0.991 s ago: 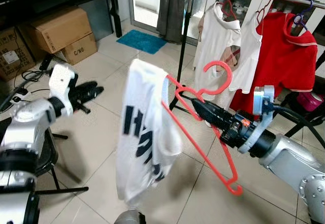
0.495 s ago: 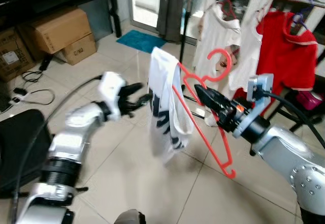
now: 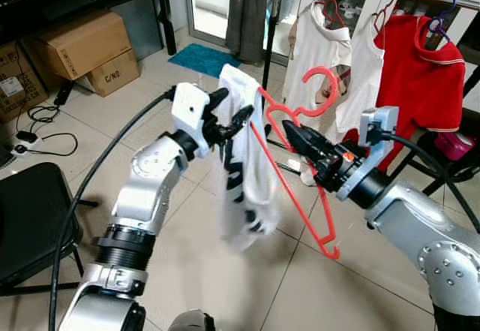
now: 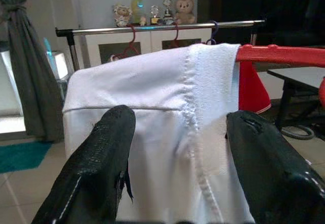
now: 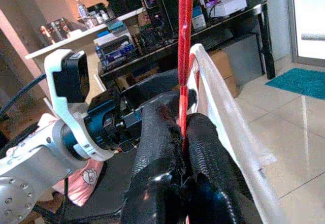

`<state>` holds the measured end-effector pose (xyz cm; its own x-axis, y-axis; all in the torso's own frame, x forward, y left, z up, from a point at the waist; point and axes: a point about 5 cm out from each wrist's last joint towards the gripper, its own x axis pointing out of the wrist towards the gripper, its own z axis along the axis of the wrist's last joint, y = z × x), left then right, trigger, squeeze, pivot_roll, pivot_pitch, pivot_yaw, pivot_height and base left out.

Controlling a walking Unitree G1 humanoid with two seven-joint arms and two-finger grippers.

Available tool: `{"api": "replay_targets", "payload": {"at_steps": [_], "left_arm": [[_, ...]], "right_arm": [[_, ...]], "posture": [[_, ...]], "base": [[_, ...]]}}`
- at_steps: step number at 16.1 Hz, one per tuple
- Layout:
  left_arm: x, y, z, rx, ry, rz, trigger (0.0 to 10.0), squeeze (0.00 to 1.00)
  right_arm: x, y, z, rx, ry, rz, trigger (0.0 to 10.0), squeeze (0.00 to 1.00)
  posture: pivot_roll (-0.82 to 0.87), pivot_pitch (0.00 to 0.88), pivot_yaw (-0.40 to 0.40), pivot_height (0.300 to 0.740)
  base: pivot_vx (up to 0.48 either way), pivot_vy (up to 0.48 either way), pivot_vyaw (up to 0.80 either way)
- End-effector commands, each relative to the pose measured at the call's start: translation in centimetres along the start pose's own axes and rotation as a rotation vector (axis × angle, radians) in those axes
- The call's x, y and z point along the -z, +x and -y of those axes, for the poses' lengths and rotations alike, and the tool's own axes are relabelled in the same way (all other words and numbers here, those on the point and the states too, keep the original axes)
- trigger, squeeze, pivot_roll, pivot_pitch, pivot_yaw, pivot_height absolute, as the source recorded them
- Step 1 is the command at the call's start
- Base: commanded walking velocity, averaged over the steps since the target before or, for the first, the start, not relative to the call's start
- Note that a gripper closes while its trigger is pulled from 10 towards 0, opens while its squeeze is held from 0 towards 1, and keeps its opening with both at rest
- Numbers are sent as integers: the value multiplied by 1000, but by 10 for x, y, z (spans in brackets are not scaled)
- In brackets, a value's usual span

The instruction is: Hang hanger

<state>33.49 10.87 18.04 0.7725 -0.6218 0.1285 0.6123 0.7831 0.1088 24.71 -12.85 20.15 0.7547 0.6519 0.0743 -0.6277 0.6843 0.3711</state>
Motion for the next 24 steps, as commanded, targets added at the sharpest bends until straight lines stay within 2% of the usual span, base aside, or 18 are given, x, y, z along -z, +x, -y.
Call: {"api": "replay_targets", "payload": {"at_steps": [1,4,5,6,7,12,17,24], "left_arm": [[-6,4,2,14,18,9,10000,0],[-6,7,8,31,5,11,10000,0],[-6,8,9,28,0,10,3961,0],[-6,8,8,23,1,8,2471,0],[-4,9,8,9,0,2,0,0],[-2,6,8,-68,27,-1,0,0],[3,4,12,-95,49,-25,0,0],[11,7,6,-90,40,-73,0,0]], "right_arm": [[-5,2,-2,-12,-12,22,10000,0],[-4,2,-2,-15,-8,24,10000,0],[-4,2,-2,-16,-6,26,10000,0],[-4,2,-3,-17,-6,27,10000,0],[-4,3,-2,-17,-4,30,10000,0],[-5,2,2,11,7,40,10000,0],[-7,2,5,23,15,51,10000,0],[-9,2,6,21,22,57,10000,0]], "posture": [[-45,7,12,740],[-46,7,13,740],[-46,7,13,740],[-46,7,13,740],[-46,4,15,740],[-44,6,15,740],[-43,5,13,740],[-48,4,4,740]], "base": [[0,0,0],[0,0,0],[0,0,0],[0,0,0],[0,0,0],[0,0,0],[0,0,0],[0,0,0]]}}
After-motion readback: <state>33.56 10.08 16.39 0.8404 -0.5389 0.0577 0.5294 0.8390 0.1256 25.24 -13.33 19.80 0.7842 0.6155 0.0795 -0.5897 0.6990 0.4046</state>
